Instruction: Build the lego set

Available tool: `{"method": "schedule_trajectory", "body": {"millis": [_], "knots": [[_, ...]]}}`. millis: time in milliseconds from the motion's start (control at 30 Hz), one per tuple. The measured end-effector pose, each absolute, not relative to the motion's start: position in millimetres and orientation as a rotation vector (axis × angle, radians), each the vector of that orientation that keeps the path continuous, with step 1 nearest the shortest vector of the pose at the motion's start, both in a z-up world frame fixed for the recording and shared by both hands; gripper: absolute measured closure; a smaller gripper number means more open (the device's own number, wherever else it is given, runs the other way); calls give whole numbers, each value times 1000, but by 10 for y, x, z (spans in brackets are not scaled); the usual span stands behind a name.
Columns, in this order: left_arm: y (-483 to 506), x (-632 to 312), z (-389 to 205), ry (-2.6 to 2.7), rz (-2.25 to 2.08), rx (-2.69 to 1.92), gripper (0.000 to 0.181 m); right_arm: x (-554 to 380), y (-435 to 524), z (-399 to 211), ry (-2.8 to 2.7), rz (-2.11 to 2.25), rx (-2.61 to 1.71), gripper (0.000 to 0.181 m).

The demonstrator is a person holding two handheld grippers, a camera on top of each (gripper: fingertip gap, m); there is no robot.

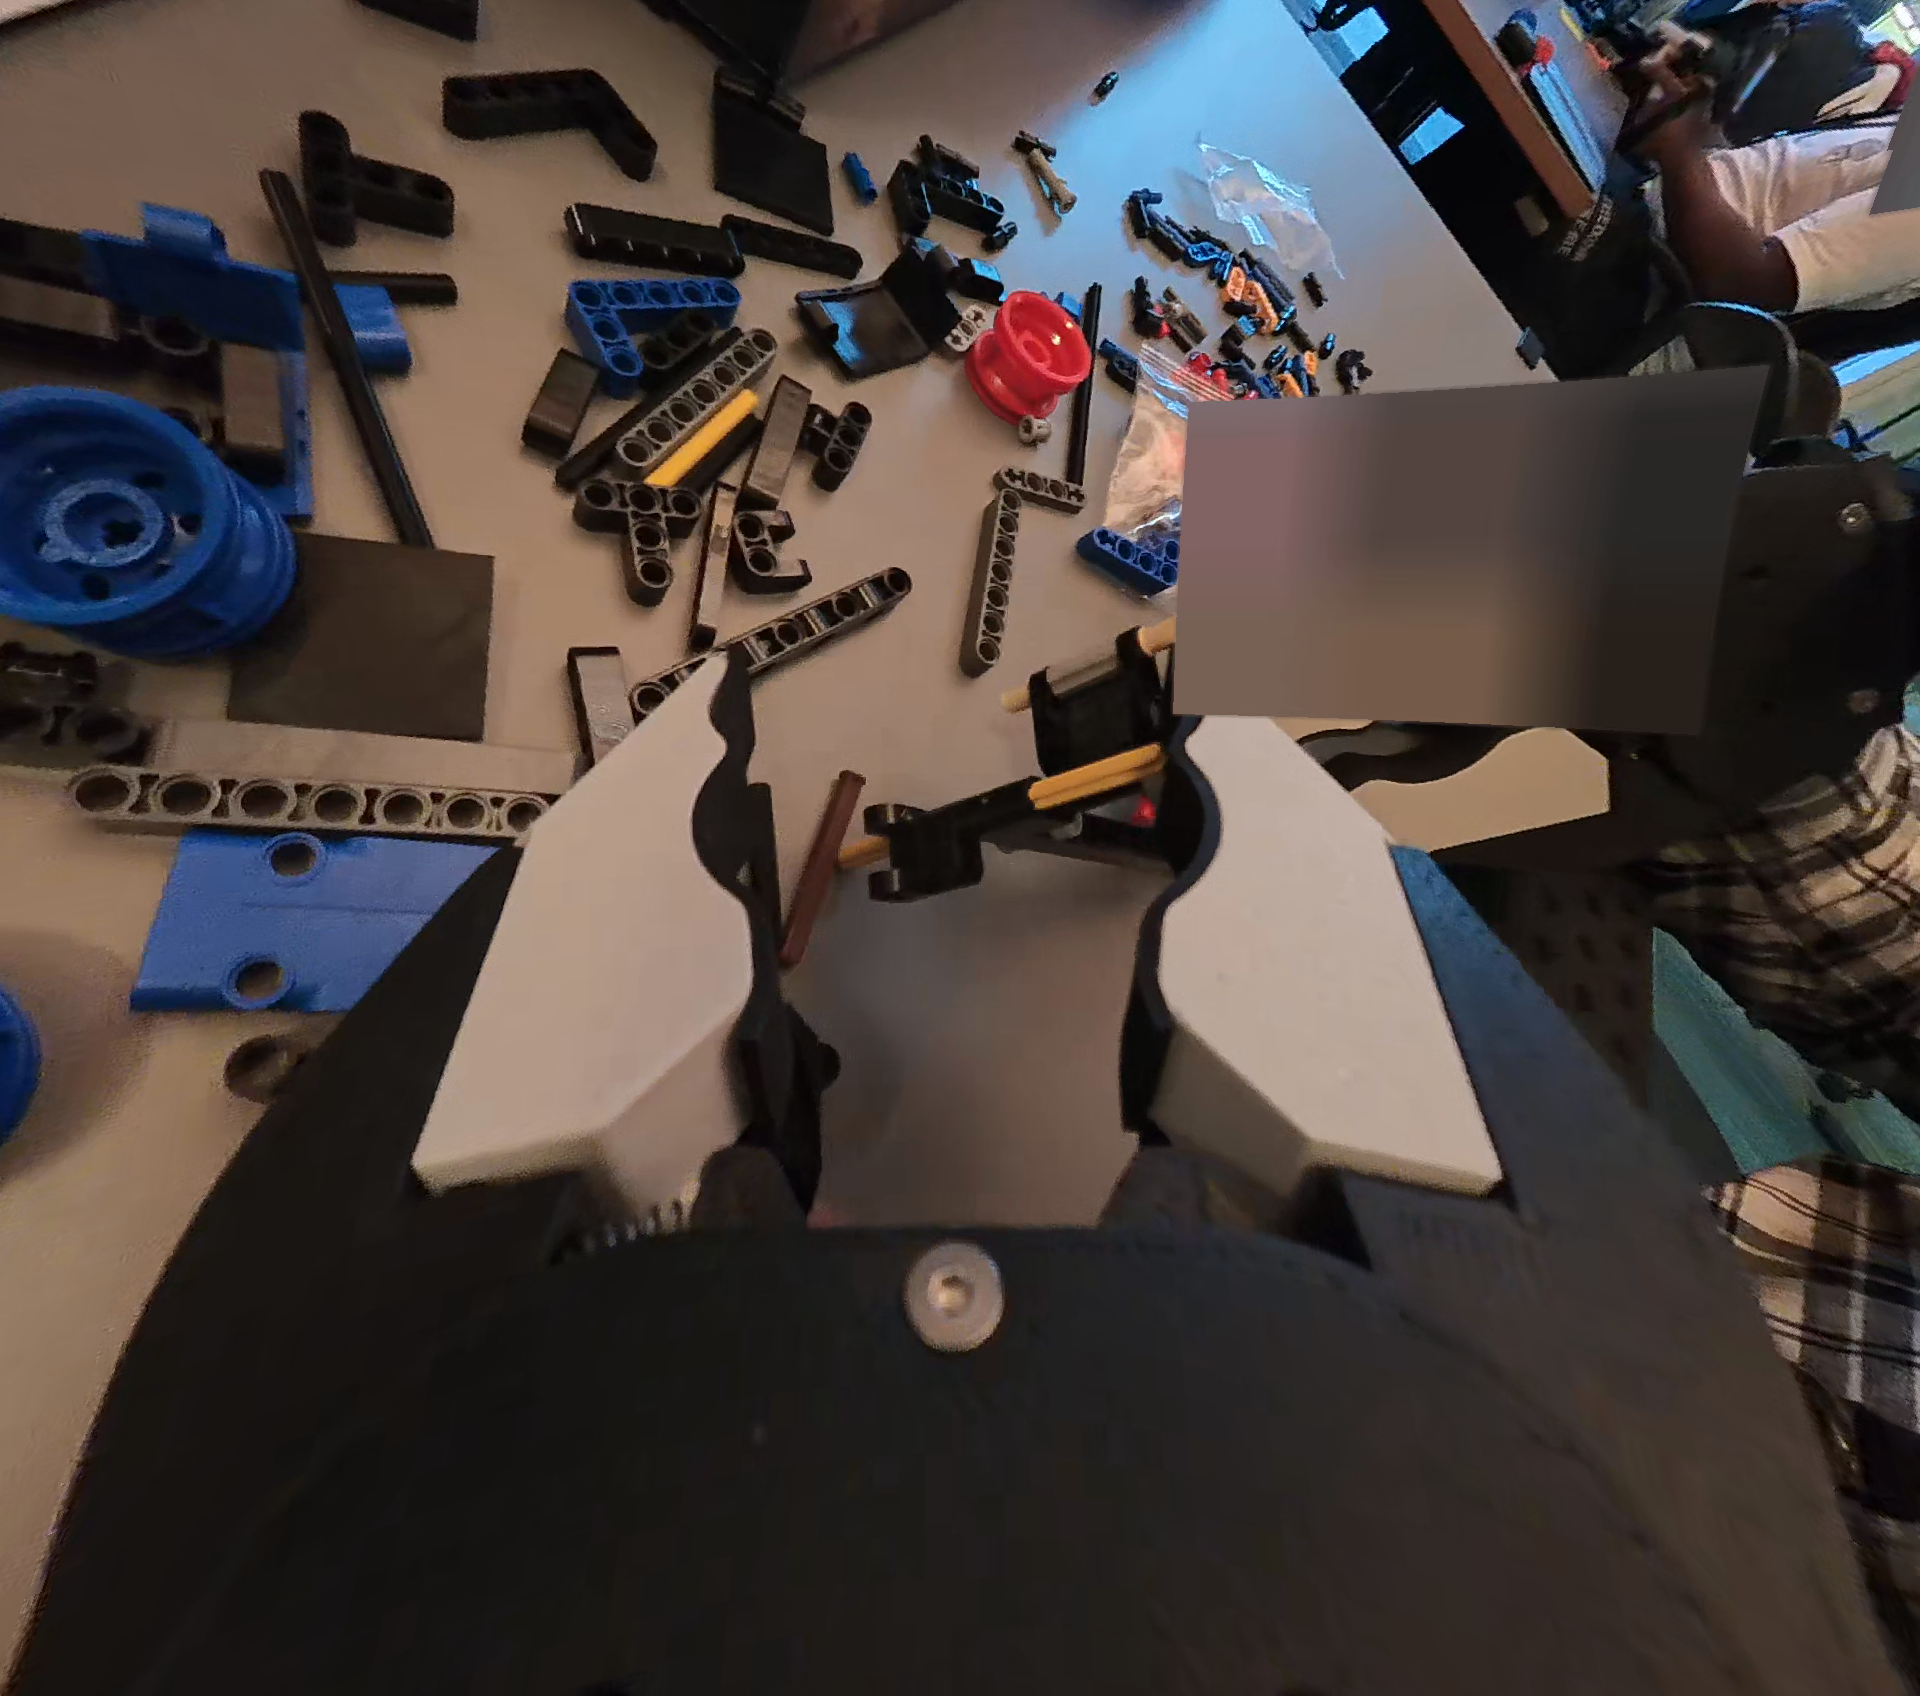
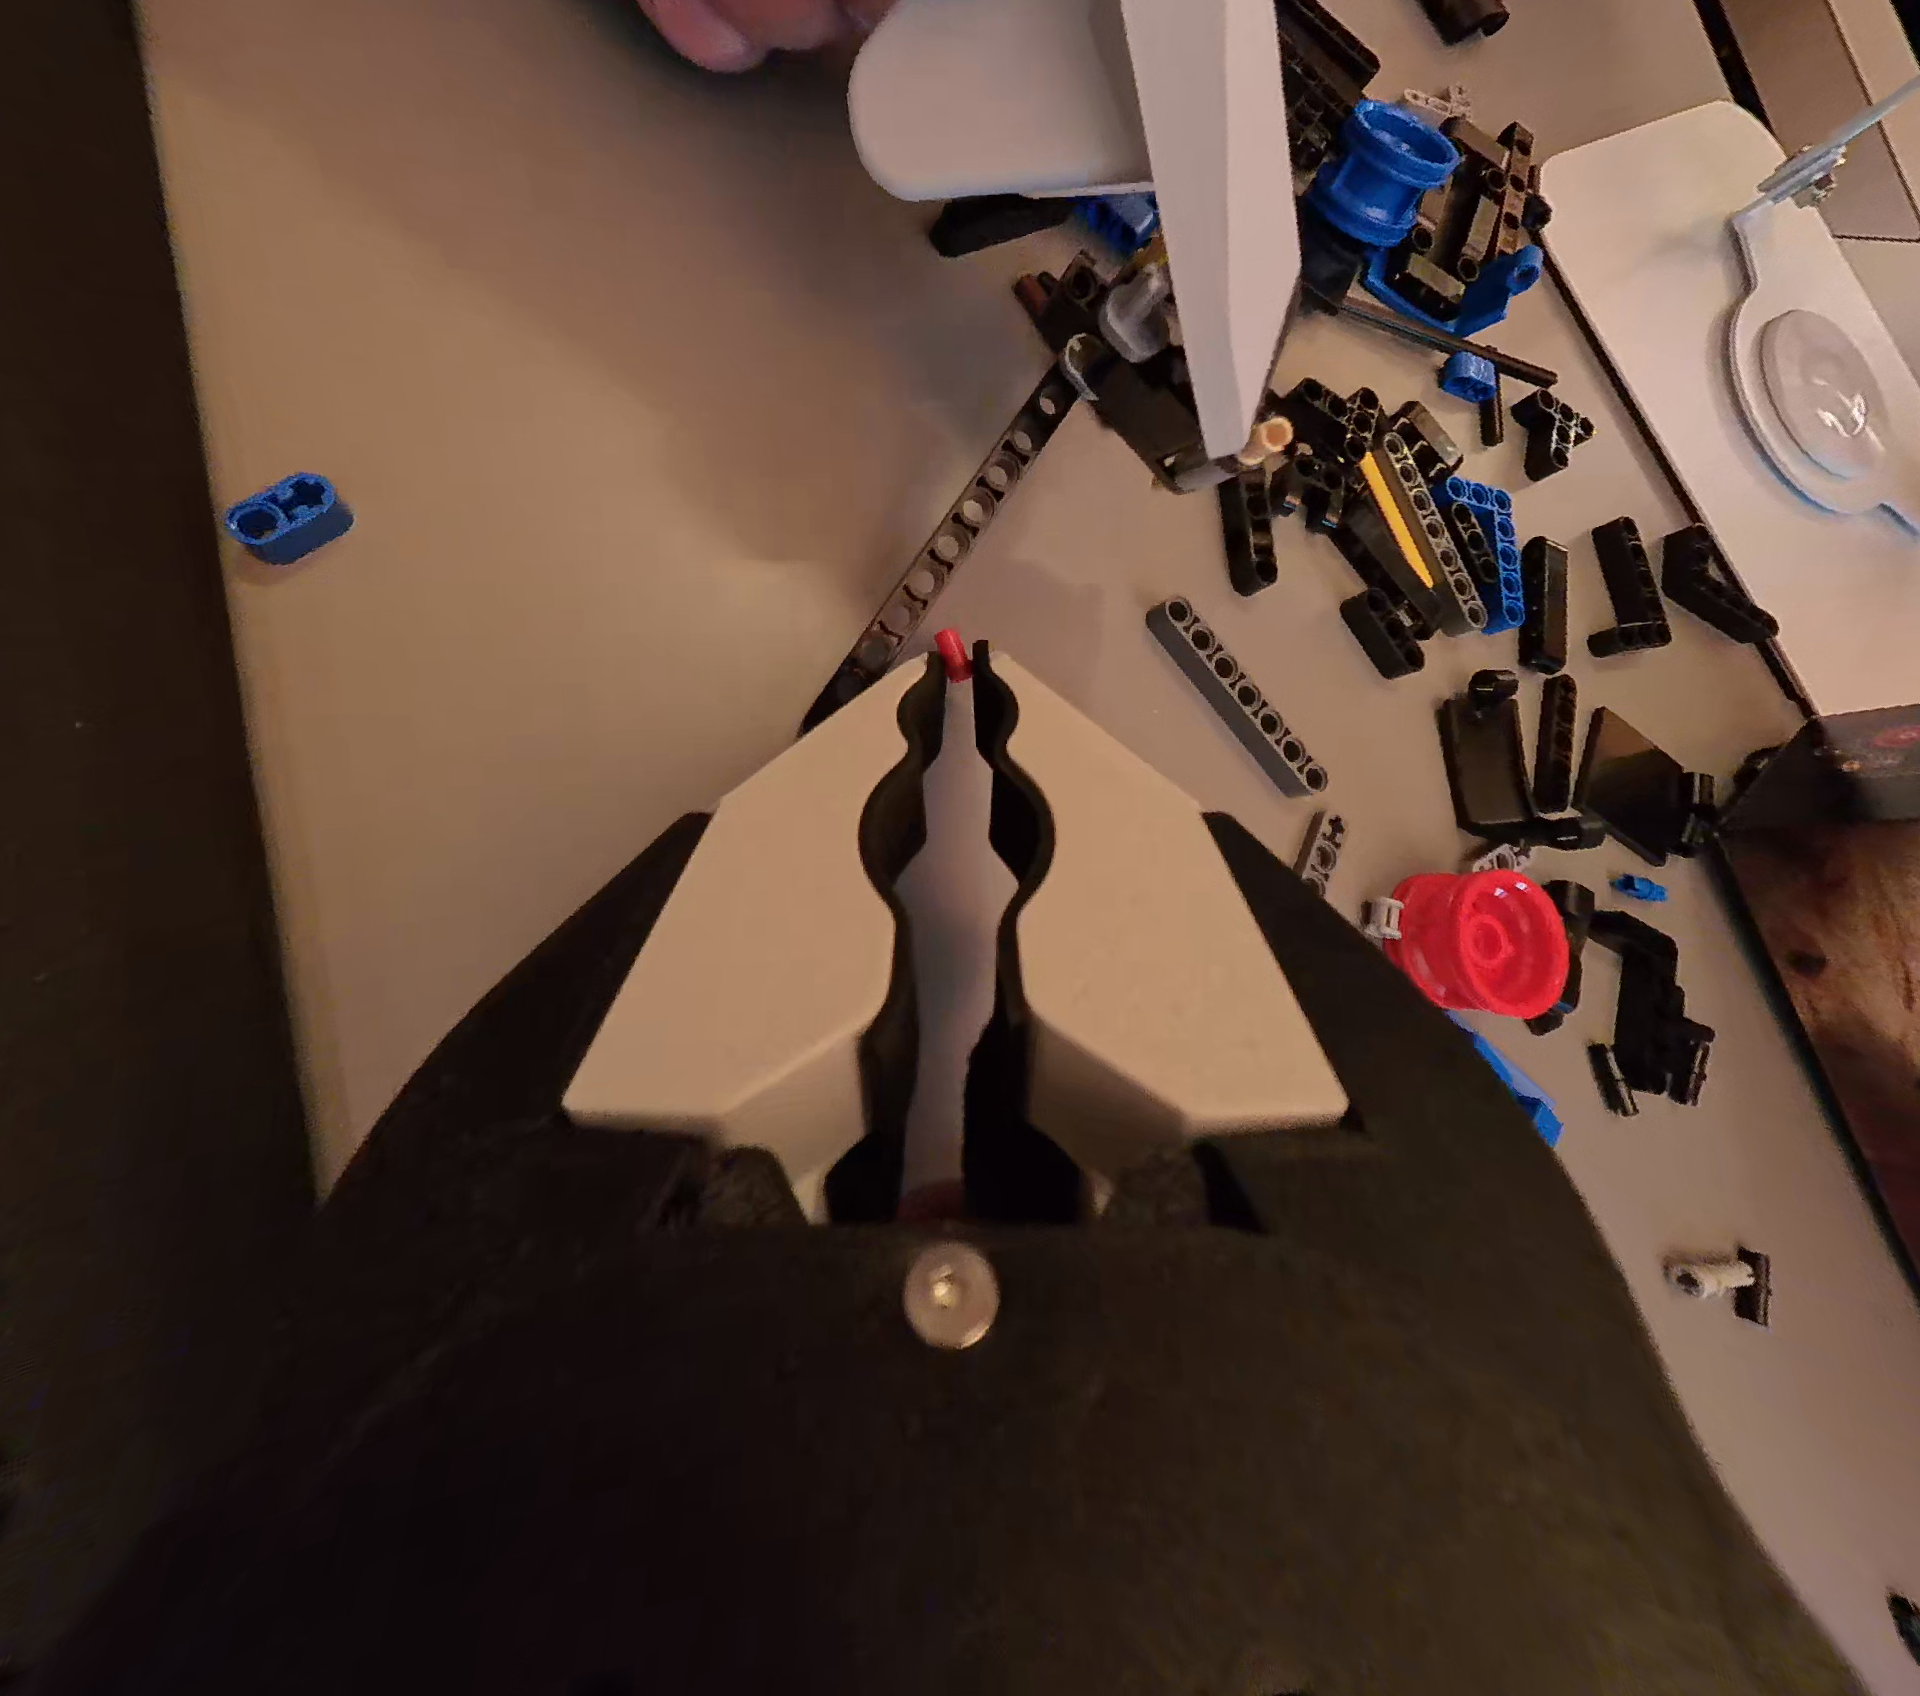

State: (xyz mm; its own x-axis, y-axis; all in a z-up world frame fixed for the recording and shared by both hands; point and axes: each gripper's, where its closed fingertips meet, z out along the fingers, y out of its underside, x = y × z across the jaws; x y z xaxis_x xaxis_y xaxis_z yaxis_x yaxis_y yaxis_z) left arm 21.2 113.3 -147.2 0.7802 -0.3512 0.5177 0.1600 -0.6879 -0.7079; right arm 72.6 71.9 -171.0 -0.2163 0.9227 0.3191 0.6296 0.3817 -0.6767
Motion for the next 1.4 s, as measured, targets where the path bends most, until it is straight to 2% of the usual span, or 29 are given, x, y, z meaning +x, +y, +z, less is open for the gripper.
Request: {"method": "schedule_trajectory", "body": {"millis": [167,367,567,733,900,1133,1400], "knots": [[1145,185,-1421,126,-858,-2155,85,722,726,-1677,-1932,545,-1338,178],[1114,129,-1413,162,-808,-2158,85,707,699,-1676,-1933,588,-1352,178],[1019,201,-1303,380,-593,-2146,99,712,700,-1667,-1926,609,-1360,177],[793,549,-1222,793,-383,-2006,127,717,700,-1577,-1878,719,-1390,177],[672,685,-1355,1194,57,-1825,148,744,677,-1420,-1818,900,-1424,177],[654,818,-1325,1375,337,-1566,175,775,575,-1301,-1791,1124,-1466,177],[642,831,-1118,1294,333,-1483,179,780,571,-1095,-1674,1337,-1485,177]]}}
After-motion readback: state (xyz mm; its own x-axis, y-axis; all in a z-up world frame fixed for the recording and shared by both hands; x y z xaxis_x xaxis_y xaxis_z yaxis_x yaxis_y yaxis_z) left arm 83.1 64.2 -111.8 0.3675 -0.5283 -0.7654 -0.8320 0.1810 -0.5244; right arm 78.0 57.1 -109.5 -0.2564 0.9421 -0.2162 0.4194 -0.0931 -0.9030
